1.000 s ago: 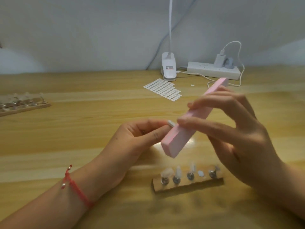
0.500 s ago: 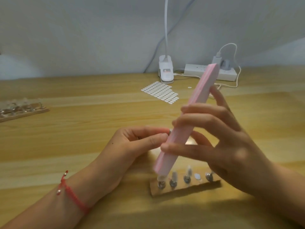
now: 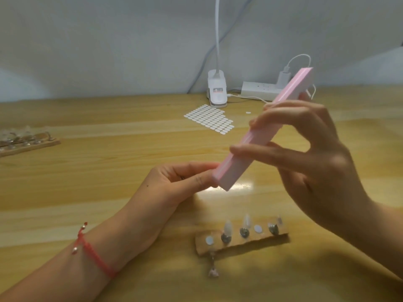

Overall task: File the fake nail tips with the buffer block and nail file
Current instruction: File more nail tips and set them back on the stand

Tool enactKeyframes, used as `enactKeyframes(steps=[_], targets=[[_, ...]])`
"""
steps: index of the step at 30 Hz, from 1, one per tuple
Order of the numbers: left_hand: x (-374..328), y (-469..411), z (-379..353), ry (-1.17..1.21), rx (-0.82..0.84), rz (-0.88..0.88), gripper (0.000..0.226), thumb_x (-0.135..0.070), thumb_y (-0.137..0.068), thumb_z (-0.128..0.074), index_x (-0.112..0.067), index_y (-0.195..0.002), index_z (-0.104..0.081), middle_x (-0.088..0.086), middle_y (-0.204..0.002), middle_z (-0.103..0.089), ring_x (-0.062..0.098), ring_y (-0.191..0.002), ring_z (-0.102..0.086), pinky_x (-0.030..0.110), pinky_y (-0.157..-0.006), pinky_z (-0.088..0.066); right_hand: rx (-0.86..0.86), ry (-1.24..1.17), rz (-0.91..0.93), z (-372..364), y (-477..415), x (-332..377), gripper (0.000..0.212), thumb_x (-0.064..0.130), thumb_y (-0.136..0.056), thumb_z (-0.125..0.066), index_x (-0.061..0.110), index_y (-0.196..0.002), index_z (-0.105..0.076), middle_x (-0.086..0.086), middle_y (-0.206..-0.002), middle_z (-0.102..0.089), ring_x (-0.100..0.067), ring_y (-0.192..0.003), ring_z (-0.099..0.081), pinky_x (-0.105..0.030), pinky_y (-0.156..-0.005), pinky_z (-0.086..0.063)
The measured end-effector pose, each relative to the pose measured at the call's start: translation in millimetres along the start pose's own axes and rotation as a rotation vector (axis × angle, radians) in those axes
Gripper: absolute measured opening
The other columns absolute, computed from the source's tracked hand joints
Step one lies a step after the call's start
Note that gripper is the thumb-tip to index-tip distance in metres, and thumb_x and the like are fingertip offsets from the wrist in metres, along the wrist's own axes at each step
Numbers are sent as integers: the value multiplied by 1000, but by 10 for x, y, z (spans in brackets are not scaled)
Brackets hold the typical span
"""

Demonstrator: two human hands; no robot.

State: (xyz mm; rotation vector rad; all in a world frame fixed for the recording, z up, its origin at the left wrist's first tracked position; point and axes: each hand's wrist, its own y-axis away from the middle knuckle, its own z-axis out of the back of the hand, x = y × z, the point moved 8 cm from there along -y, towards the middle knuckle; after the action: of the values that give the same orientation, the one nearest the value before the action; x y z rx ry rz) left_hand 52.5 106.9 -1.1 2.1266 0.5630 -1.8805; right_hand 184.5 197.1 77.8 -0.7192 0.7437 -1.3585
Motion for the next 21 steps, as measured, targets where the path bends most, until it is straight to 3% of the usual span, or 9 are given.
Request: enactKeyframes(steps=[2,6,11,14,17,19,21], targets=[[-2,-16,37,-2,-36,-19,32,-42,-60,-73,-30,-89,-79,-8,-82,-74,-2,-74,-63,7,-68,-46,9,9,-44,-72,31,-49,38,-6,-92,-59,16,-122,-57,-20,-117,-61,-34,-116,-48,-61,-102,-41],[43,-40,104,-5,-93,-20,31,-45,-60,-72,-34,-89,-78,-7,-90,-75,1,-78,-66,15,-70,-46,12,-20,-201,-106,118,-299,54,-17,-85,-63,18,-125,-54,-22,-117,-61,-44,-107,-52,-45,-95,-42],[61,-49,144,-9,-113,-23,24,-39,-67,-76,-34,-91,-78,-7,-94,-75,2,-82,-68,23,-75,-43,68,29,-239,-190,179,-377,50,-10,-91,-57,23,-128,-61,-15,-118,-60,-29,-110,-46,-61,-96,-40],[50,-42,130,-6,-120,-11,27,-43,-65,-70,-36,-89,-78,-7,-96,-75,1,-83,-68,23,-76,-42,325,112,-347,-360,305,-586,52,-8,-90,-57,27,-127,-65,-9,-120,-61,-25,-115,-45,-66,-108,-27],[35,-26,100,-9,-119,3,25,-44,-63,-70,-38,-86,-78,-10,-95,-75,-1,-84,-68,21,-75,-43,607,100,-473,-503,463,-700,49,6,-95,-56,35,-133,-57,-4,-128,-58,-23,-121,-43,-48,-113,-25],[29,-22,95,-12,-114,6,22,-42,-66,-69,-37,-86,-78,-11,-95,-75,-2,-84,-67,17,-74,-45,518,24,-493,-383,367,-667,44,12,-95,-60,32,-134,-57,-6,-130,-57,-22,-121,-46,-38,-109,-32],[24,-21,99,-1,-112,2,18,-38,-71,-67,-35,-85,-78,-11,-94,-75,-2,-83,-67,12,-69,-45,341,-90,-497,-118,178,-547,39,17,-94,-62,30,-131,-58,-1,-123,-60,-12,-112,-54,-19,-103,-37]])
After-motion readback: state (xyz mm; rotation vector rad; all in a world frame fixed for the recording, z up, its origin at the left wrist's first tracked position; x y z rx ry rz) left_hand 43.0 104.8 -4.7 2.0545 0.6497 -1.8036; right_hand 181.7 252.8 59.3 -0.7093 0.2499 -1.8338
